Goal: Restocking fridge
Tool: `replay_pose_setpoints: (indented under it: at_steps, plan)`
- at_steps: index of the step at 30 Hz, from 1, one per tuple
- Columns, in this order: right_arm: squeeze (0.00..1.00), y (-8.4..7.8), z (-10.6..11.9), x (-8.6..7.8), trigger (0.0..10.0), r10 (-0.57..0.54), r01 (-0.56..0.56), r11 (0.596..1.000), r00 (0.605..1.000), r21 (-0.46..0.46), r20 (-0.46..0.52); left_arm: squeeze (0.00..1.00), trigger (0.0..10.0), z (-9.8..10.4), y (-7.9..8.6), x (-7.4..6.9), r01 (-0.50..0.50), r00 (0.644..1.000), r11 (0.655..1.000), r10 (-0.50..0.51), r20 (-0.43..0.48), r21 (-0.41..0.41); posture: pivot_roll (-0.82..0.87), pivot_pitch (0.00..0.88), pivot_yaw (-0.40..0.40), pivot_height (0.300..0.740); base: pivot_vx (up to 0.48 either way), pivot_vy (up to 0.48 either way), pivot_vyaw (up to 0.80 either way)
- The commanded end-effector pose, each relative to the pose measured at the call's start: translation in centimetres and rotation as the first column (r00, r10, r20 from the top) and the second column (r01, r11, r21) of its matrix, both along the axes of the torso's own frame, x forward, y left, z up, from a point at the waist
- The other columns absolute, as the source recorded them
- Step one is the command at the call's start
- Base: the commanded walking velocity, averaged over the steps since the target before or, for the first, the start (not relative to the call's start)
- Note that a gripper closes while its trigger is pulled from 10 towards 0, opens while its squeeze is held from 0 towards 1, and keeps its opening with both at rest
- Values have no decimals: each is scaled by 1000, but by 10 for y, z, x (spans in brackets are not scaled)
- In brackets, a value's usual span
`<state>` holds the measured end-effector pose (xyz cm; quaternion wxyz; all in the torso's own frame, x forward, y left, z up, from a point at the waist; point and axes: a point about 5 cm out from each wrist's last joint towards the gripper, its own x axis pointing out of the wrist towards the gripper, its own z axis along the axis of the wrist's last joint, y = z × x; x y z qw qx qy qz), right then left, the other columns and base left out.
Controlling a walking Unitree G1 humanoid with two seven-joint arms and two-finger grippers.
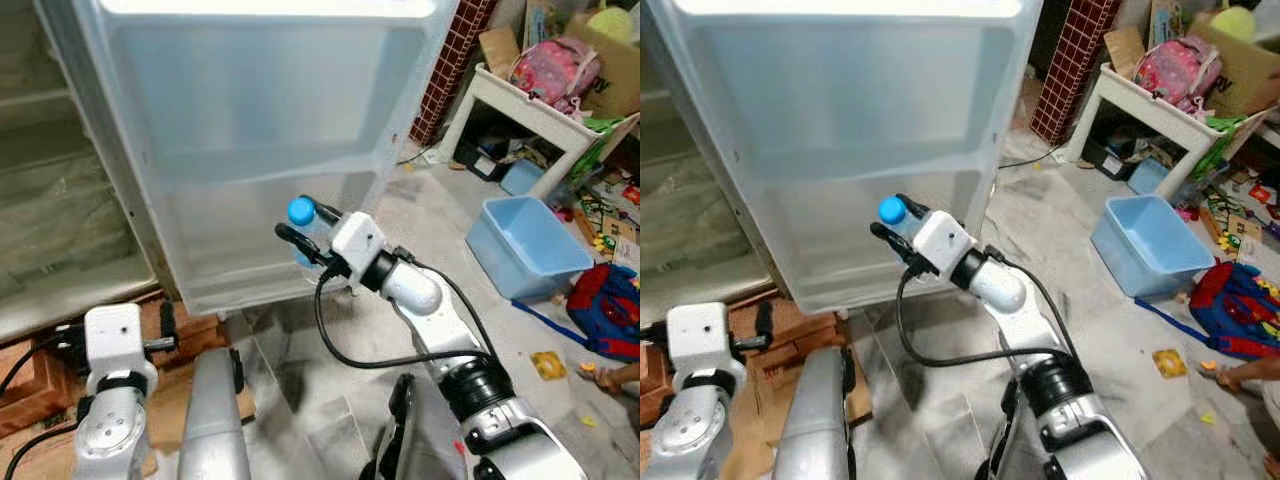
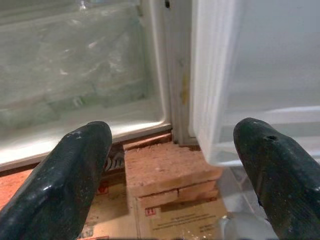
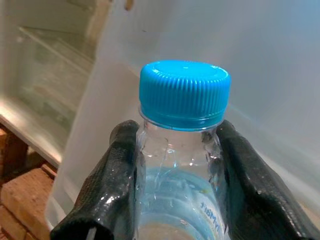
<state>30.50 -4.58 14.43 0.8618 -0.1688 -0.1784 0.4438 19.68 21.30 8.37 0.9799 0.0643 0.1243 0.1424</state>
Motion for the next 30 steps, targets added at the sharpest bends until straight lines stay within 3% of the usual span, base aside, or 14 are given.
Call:
replay_pose_setpoints:
  at_steps: [1, 15, 30]
  plan:
    - [0, 0, 9, 1, 10000, 15, -15, 1000, 999, -2, 47, 0, 10000, 8, -7, 6, 33, 999, 999, -32, 39, -6, 133, 82, -109, 517, 386, 0, 0]
    - [0, -7, 4, 0, 10000, 21, -22, 1000, 997, 5, 78, 0, 10000, 10, -11, 12, 52, 998, 998, -52, 20, -17, 114, 70, -95, 517, 418, 0, 0]
    - [0, -12, -4, -7, 10000, 48, -48, 999, 997, -1, 57, 0, 10000, 9, -12, 17, 34, 999, 999, -34, 2, -15, 104, 62, -95, 517, 0, 0, 0]
